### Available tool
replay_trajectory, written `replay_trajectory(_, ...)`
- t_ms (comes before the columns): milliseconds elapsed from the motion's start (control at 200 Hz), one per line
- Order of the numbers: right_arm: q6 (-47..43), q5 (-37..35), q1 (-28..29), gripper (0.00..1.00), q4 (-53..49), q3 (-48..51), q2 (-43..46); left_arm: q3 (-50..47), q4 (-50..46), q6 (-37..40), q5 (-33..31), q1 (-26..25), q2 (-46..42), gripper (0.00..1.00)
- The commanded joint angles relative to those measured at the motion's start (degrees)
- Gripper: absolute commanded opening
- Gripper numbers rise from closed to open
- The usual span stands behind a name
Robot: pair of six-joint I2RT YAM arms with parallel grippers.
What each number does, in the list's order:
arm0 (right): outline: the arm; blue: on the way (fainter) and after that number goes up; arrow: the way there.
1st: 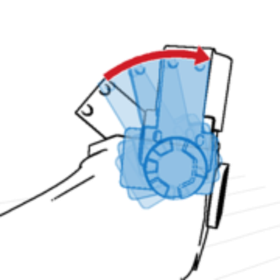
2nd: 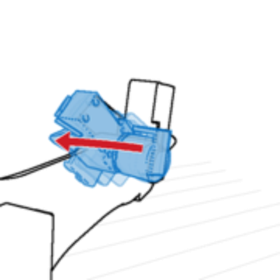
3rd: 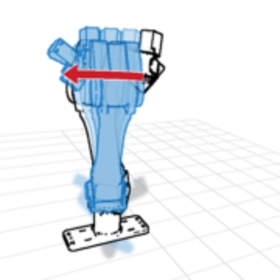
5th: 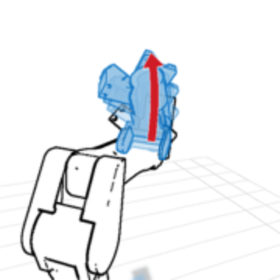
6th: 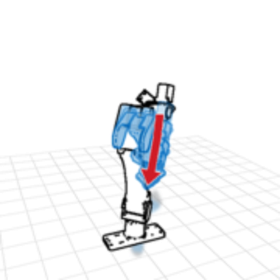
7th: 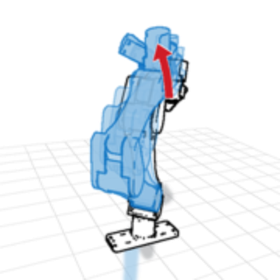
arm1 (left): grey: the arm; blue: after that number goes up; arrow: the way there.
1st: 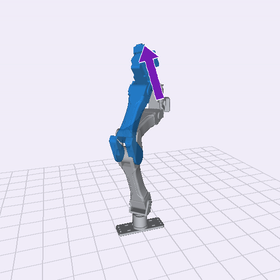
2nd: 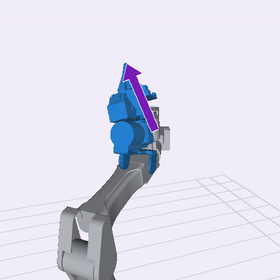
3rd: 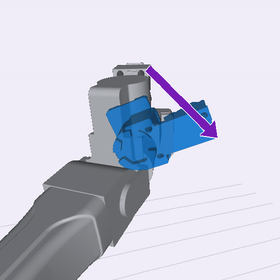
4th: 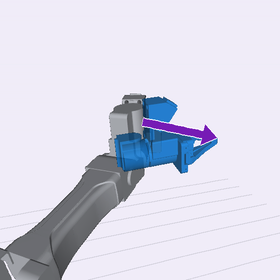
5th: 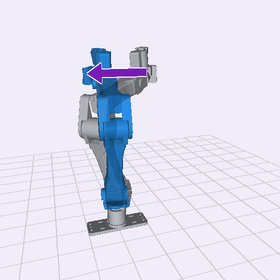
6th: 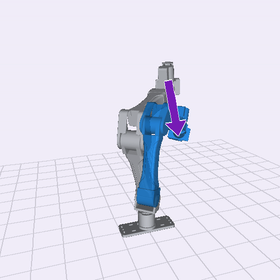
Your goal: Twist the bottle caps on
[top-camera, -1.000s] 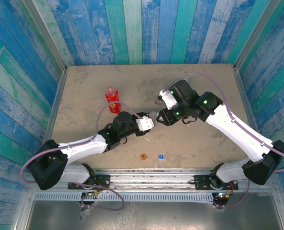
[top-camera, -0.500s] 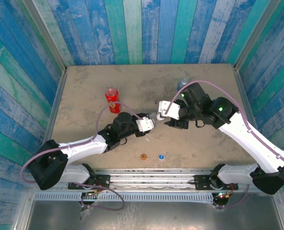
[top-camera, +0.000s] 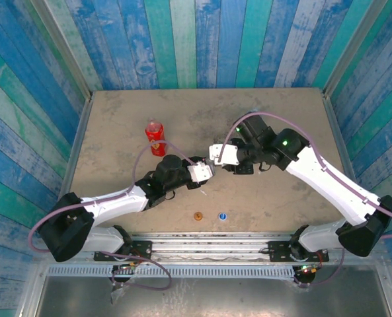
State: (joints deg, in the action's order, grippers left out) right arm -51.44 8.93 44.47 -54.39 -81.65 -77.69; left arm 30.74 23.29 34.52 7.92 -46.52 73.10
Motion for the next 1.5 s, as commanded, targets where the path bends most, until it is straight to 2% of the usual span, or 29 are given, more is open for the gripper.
replay_trajectory(0, -0.69, -0.93, 0.27, 0.25, -1.25, -0.97, -0.09, -0.25, -0.29, -0.51, 1.06, -0.24, -3.49, 0.54)
replay_trajectory(150, 7.59, -1.04, 0.0, 0.16, -0.56, -0.89, -0.1, 0.08, -0.17, -0.38, 0.54, -0.24, -3.23, 0.54)
replay_trajectory(230, 17.95, -1.31, -0.25, 0.14, 2.72, 0.38, 0.94, 0.46, -0.26, -0.03, -0.17, -0.24, -3.01, 0.54)
replay_trajectory(275, 28.6, -2.32, -0.23, 0.13, 6.61, 1.74, 1.77, 0.55, -0.09, -0.07, -0.62, -0.24, -2.88, 0.55)
replay_trajectory(315, 41.44, -3.68, -0.25, 0.13, 10.99, 3.28, 2.5, 0.55, -0.09, -0.12, -0.99, -0.26, -2.79, 0.54)
replay_trajectory(360, 55.96, -3.28, -0.11, 0.07, 15.36, 4.76, 3.19, 0.55, -0.09, -0.07, -1.24, -0.24, -2.79, 0.54)
replay_trajectory(426, 79.62, -3.64, -0.18, 0.06, 18.43, 6.55, 3.59, 0.7, -0.47, -0.03, -1.6, -0.24, -2.87, 0.54)
replay_trajectory(456, 86.18, -1.1, -0.25, 0.05, 20.18, 7.76, 3.62, 0.8, -0.61, -0.01, -1.61, -0.24, -2.95, 0.54)
replay_trajectory(486, 88.23, 2.7, -0.09, 0.07, 23.33, 9.23, 3.6, 0.81, -0.72, 0.02, -1.73, -0.25, -3.11, 0.54)
replay_trajectory(511, 88.05, 4.5, 0.08, 0.11, 24.86, 9.79, 3.55, 0.81, -0.79, -0.06, -1.69, -0.24, -3.27, 0.54)
replay_trajectory(556, 87.77, 2.58, -0.09, 0.14, 22.09, 8.64, 3.1, 0.73, -0.62, -0.03, -1.49, -0.24, -3.47, 0.54)
replay_trajectory(616, 81.35, 3.33, -1.2, 0.22, 19.52, 7.39, 3.2, 0.82, -0.74, -0.13, -1.05, -0.24, -3.66, 0.54)
replay_trajectory(761, 50.36, 7.31, -1.76, 0.49, 14.07, 6.71, 6.02, 0.79, -1.25, -0.33, -0.89, -0.24, -3.93, 0.54)
replay_trajectory(836, 33.47, 7.93, -1.8, 0.56, 8.84, 6.2, 7.29, 0.81, -1.84, -0.25, -1.05, -0.24, -4.19, 0.54)
replay_trajectory(1001, 7.6, 4.53, -1.04, 0.56, 1.42, 4.46, 6.97, 0.55, -2.27, -0.08, -0.91, -0.24, -5.07, 0.55)
replay_trajectory(1116, -1.05, 0.42, -0.61, 0.56, 0.28, 3.03, 5.56, 0.55, -2.37, 0.0, -0.65, -0.24, -5.24, 0.54)
replay_trajectory(1227, -2.94, -0.28, -0.53, 0.51, 2.14, 2.0, 4.36, 0.54, -2.41, -0.06, -0.1, -0.24, -5.26, 0.55)
replay_trajectory(1497, -1.4, 5.31, -0.52, 0.33, 1.92, 0.0, 1.38, 0.64, -2.72, -0.25, 0.43, -0.25, -5.07, 0.55)
